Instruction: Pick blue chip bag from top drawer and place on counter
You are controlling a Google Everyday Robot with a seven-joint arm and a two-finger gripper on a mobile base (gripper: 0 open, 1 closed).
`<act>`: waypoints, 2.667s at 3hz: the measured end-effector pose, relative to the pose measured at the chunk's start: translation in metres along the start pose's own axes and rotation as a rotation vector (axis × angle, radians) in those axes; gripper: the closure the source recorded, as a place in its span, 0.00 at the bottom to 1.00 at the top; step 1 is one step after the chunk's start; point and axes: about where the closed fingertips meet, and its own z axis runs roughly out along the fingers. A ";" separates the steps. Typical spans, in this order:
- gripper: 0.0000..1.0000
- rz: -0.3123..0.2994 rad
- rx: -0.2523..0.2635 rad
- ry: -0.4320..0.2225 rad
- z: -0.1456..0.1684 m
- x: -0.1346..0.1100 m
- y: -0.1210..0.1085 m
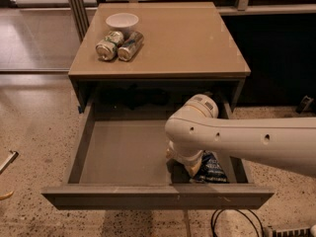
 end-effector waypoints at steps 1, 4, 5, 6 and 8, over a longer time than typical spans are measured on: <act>0.65 -0.016 0.015 0.020 -0.006 -0.003 -0.003; 1.00 0.113 0.357 0.136 -0.114 -0.014 -0.011; 1.00 0.230 0.428 0.108 -0.145 0.001 -0.028; 1.00 0.390 0.415 0.011 -0.155 0.031 -0.051; 1.00 0.713 0.272 -0.223 -0.155 0.095 -0.084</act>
Offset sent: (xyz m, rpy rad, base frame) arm -0.0110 0.0149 0.0605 0.0449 -0.2215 0.0087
